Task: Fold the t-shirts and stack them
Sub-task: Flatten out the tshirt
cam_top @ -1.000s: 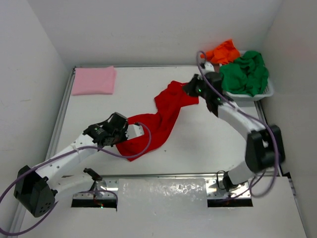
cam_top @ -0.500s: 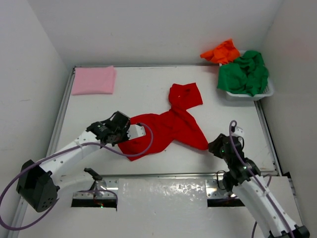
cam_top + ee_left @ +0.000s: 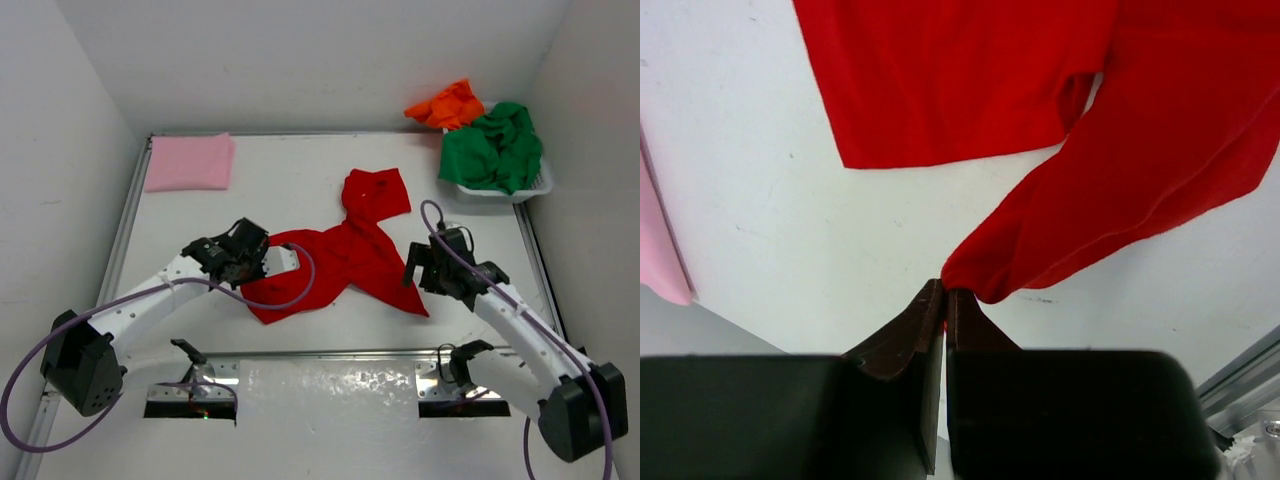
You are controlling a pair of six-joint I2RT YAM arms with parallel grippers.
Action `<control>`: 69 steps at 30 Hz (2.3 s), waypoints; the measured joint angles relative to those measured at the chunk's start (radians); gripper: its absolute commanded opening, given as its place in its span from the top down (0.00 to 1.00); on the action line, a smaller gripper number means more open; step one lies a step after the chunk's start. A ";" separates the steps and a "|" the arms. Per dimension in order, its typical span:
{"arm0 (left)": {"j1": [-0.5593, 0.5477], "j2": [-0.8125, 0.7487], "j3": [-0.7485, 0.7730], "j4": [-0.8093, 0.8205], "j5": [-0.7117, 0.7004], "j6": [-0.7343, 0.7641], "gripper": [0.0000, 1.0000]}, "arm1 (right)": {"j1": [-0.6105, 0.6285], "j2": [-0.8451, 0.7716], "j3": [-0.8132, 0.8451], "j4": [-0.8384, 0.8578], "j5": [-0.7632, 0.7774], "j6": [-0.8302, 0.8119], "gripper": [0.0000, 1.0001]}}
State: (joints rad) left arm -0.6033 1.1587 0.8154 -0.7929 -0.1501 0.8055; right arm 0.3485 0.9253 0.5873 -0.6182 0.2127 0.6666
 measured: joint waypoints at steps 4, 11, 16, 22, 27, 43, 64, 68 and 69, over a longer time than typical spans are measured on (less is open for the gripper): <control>0.000 0.003 0.018 0.008 0.002 -0.015 1.00 | 0.002 0.054 -0.172 0.104 -0.152 -0.071 0.05; 0.000 0.007 0.019 0.008 0.013 -0.029 1.00 | 0.025 0.136 -0.229 0.236 -0.233 -0.147 0.03; 0.000 0.035 0.040 0.008 0.012 -0.028 1.00 | 0.117 0.222 -0.205 0.330 -0.142 -0.150 0.16; 0.000 0.042 0.049 0.011 0.011 -0.028 1.00 | 0.124 0.314 -0.155 0.329 -0.056 -0.143 1.00; 0.004 0.042 0.049 0.012 0.000 -0.054 1.00 | 0.122 0.327 -0.150 0.349 -0.082 -0.115 1.00; 0.445 0.990 1.478 0.145 -0.076 -0.229 1.00 | -0.249 1.296 1.670 0.198 -0.324 -0.168 1.00; 0.435 0.434 0.945 0.494 0.109 -0.129 1.00 | -0.317 0.323 0.477 0.676 -0.330 -0.245 1.00; 0.435 0.344 0.589 0.357 0.114 -0.064 1.00 | -0.192 0.158 0.132 0.571 -0.288 -0.259 1.00; 0.435 0.313 0.504 0.311 0.116 -0.048 1.00 | -0.142 0.106 0.069 0.546 -0.278 -0.259 1.00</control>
State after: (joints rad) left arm -0.1684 1.4719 1.3197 -0.4824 -0.0341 0.7570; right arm 0.2062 1.0317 0.6563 -0.0719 -0.0654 0.4072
